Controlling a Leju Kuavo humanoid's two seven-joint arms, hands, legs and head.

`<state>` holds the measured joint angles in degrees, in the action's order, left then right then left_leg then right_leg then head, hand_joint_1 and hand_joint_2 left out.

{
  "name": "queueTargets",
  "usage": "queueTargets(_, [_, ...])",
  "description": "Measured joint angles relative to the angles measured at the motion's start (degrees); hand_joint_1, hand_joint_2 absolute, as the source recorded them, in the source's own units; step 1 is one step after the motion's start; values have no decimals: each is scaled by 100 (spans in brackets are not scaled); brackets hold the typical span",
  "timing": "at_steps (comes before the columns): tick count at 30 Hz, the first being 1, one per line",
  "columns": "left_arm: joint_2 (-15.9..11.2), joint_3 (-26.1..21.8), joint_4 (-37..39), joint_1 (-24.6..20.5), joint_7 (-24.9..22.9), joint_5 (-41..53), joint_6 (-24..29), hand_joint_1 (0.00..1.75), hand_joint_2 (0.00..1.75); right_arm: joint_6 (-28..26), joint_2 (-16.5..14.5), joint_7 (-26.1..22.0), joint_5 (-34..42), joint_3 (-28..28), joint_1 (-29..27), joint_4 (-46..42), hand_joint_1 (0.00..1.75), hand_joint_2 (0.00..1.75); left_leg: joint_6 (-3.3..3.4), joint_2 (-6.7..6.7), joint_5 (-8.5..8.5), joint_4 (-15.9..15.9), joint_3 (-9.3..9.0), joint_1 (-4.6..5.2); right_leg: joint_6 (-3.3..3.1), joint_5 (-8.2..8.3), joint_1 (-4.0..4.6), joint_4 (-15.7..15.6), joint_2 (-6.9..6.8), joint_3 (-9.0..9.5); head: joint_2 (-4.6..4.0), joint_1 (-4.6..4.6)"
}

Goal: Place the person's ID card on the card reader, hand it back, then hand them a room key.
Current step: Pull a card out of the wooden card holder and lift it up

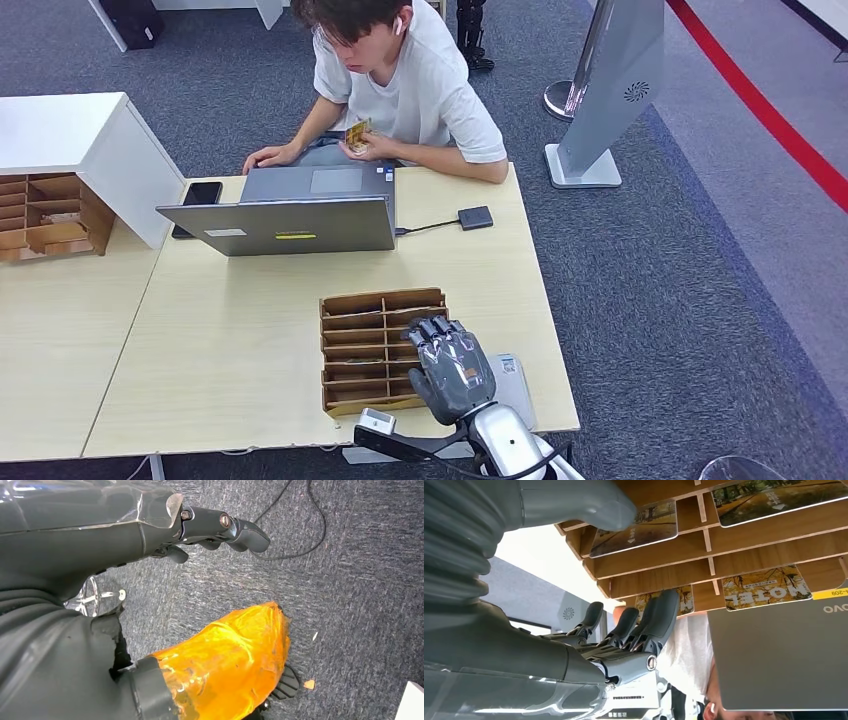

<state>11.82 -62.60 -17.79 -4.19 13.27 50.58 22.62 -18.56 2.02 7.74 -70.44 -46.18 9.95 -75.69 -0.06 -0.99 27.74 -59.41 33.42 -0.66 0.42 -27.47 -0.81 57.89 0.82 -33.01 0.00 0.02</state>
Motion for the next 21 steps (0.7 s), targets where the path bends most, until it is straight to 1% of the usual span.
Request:
queueTargets(5, [0,0,0,0,-1,2,0,0,0,8,-1,7,0,7,3,39,72,175,0,0,0,0,0,0,0,0,0,0,0,0,0,0])
queueTargets(11, [1,0,0,0,-2,3,0,0,0,27,-1,7,2,33,3,51,67,175,0,0,0,0,0,0,0,0,0,0,0,0,0,0])
queueTargets(21, [1,0,1,0,-11,17,0,0,0,87,-15,61,25,46,4,150,72,175,0,0,0,0,0,0,0,0,0,0,0,0,0,0])
